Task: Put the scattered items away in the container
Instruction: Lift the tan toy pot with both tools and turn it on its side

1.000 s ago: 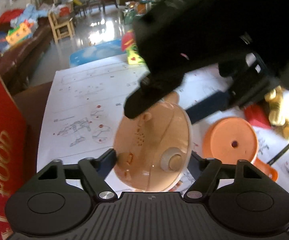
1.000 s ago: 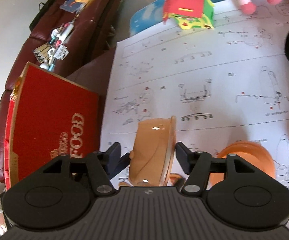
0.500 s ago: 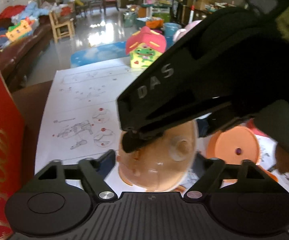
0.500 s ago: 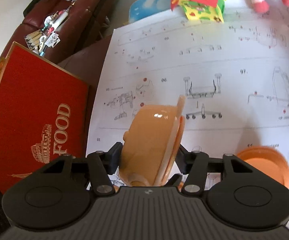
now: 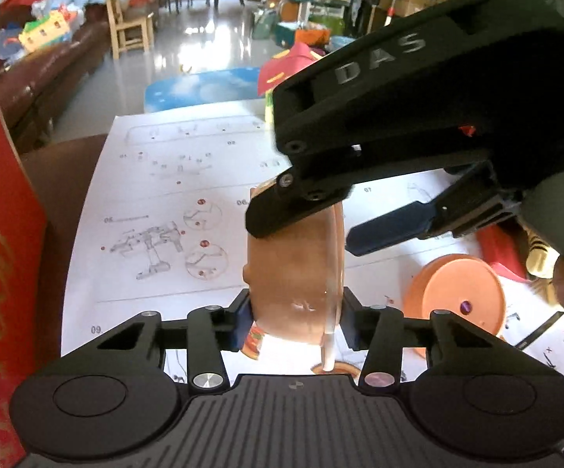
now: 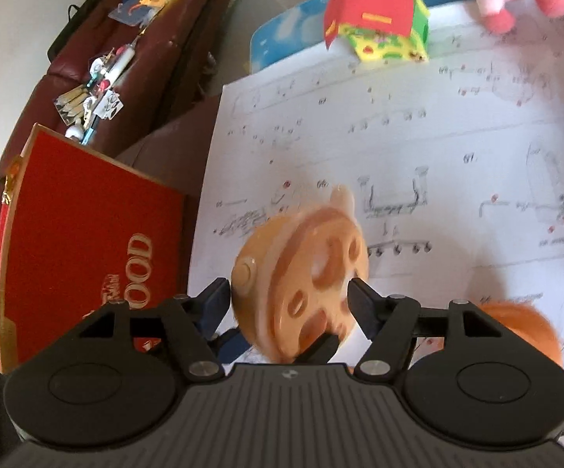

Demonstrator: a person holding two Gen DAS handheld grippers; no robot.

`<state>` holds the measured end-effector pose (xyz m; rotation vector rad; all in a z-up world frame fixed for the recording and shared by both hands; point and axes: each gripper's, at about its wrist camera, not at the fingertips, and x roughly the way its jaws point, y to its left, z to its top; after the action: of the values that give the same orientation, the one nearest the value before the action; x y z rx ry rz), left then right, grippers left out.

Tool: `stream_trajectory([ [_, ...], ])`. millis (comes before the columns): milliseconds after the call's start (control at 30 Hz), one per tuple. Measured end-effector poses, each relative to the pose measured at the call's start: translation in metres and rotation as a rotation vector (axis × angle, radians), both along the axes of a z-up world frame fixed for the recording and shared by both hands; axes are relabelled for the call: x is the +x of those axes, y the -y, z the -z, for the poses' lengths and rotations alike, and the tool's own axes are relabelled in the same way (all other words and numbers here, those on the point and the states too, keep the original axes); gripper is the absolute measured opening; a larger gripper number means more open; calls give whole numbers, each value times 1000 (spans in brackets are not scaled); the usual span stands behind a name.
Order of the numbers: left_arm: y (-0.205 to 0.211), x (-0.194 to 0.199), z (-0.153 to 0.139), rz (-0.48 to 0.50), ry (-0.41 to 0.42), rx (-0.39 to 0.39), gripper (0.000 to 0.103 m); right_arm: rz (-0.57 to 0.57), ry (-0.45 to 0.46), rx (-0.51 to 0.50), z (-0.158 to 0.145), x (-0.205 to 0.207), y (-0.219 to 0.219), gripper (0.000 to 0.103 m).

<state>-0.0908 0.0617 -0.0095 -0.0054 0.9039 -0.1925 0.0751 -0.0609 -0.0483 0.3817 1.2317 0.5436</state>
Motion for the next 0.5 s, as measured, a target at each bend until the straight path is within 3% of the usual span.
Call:
stream_trajectory([
  [200,30,-17,-7,62,23,99,46,6,-21,-66,8,-1,-3,78],
  [400,41,-27,-7,119,28,111,48,50,-66,-75,23,-2,15,81],
  [500,42,-23,-4,102,39,112,65,40,-33,-59,20,-8,20,75],
])
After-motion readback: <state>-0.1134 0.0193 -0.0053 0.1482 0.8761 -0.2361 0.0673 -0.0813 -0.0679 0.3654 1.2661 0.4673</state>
